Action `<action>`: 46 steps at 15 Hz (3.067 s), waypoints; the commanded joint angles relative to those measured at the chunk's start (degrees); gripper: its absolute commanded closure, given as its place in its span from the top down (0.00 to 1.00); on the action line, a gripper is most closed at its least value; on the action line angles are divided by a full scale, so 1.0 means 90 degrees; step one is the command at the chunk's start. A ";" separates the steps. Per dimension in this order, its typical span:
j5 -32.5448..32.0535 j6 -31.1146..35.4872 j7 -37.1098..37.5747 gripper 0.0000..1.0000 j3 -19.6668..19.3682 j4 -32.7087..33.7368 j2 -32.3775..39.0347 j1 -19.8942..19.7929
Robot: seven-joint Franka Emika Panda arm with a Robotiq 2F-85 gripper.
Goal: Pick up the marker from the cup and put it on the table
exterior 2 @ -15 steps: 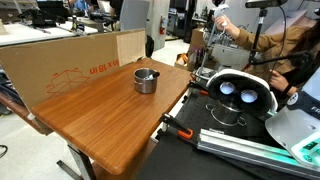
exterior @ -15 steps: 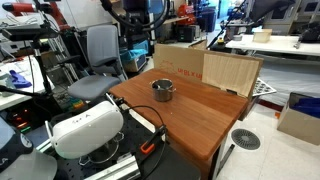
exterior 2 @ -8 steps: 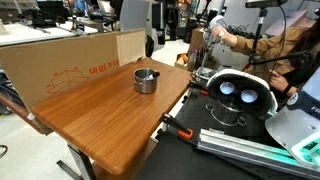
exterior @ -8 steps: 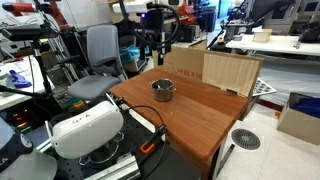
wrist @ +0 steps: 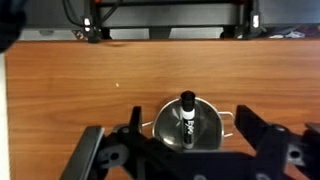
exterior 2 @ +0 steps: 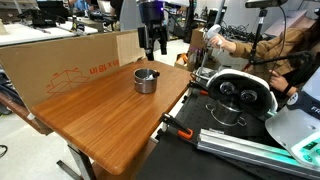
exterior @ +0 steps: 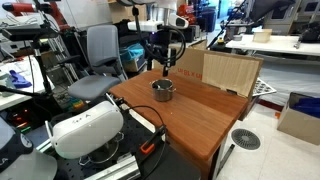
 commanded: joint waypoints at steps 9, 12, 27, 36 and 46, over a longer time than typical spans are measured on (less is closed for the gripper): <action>-0.0364 -0.0288 0.0503 1.00 0.0018 0.0782 0.1279 0.0076; -0.0429 -0.0257 0.0579 0.75 0.0018 0.0815 0.1373 0.0086; -0.0573 -0.0422 0.0728 0.05 0.0034 0.0959 0.1395 0.0081; -0.0393 -0.0373 0.0481 0.05 0.0120 0.0722 0.0696 -0.0024; -0.0329 -0.0039 0.0128 0.05 0.0043 0.0050 -0.1004 -0.0154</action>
